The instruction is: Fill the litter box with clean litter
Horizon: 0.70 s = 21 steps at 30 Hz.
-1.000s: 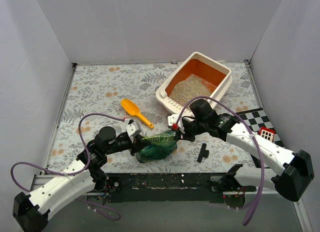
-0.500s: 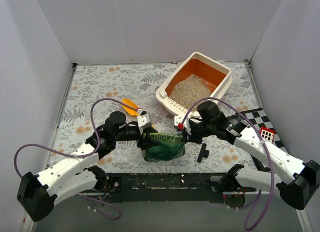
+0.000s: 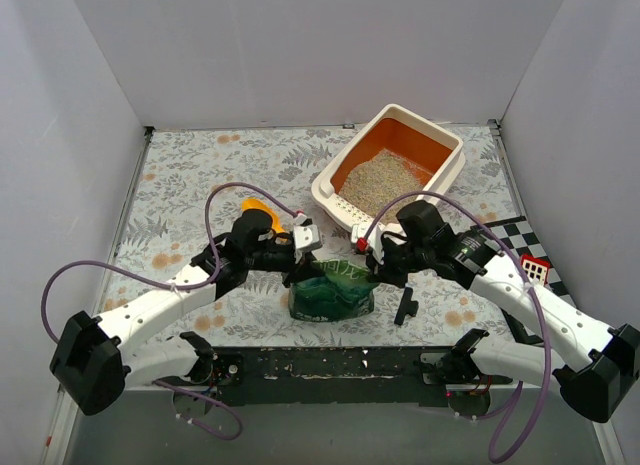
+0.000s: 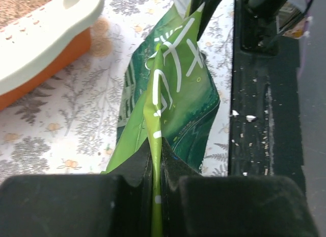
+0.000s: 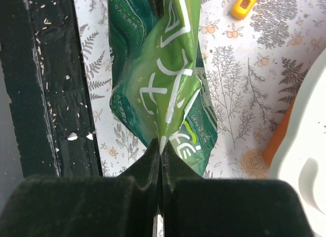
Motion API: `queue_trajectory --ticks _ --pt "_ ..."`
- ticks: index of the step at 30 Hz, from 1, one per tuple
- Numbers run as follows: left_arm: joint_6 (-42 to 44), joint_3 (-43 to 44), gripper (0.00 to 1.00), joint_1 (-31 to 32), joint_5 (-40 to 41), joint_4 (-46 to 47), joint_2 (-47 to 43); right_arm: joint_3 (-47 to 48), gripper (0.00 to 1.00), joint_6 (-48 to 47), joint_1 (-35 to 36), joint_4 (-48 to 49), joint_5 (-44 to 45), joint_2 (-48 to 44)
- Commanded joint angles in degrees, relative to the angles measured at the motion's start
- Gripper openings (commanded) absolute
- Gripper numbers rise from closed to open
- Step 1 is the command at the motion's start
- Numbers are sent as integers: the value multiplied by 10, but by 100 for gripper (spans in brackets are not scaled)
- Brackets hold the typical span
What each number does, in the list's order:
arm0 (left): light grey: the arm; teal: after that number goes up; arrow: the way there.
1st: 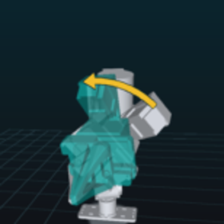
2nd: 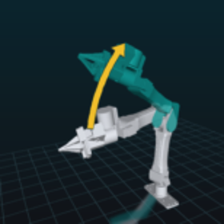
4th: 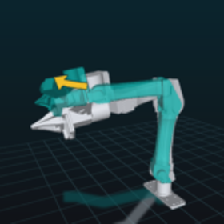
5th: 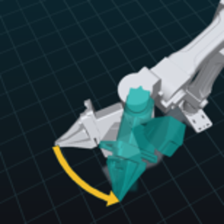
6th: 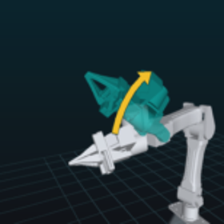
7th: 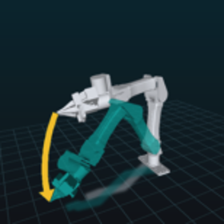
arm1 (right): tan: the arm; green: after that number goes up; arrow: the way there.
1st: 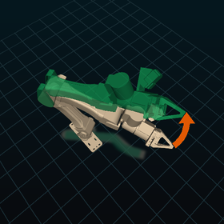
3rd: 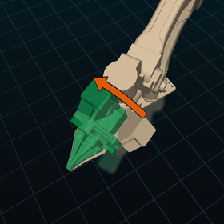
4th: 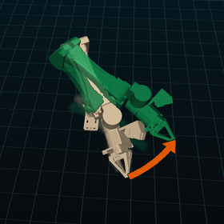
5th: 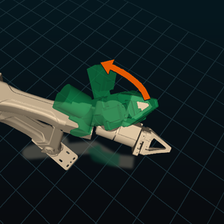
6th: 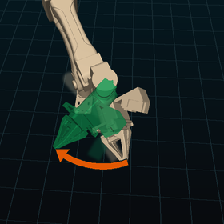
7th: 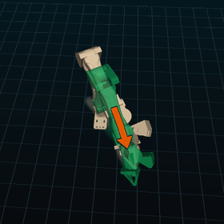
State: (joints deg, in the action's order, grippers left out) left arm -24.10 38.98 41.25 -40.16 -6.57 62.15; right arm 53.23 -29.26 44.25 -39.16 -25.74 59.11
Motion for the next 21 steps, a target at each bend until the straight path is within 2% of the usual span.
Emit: queue_trajectory --ticks 1,4,6,9,14,16,20,21 --pt "77 85 0 -7 51 -29 15 69 1 55 1 68 0 -1" --pt "95 140 0 -13 57 -76 32 94 1 61 2 57 -14 14" --pt "92 145 0 -14 59 -92 29 89 1 65 7 60 -17 21" --pt "70 110 0 -14 56 -78 15 53 1 75 10 86 -19 26" --pt "1 -4 0 -14 69 -13 -26 10 3 110 11 139 -10 38" --pt "-11 -39 0 -14 77 8 -43 22 20 130 10 137 27 40" --pt "-18 -67 0 -14 92 21 -60 71 33 178 8 93 107 14" --pt "-20 -72 0 -14 93 25 -62 74 38 206 8 92 138 -4"
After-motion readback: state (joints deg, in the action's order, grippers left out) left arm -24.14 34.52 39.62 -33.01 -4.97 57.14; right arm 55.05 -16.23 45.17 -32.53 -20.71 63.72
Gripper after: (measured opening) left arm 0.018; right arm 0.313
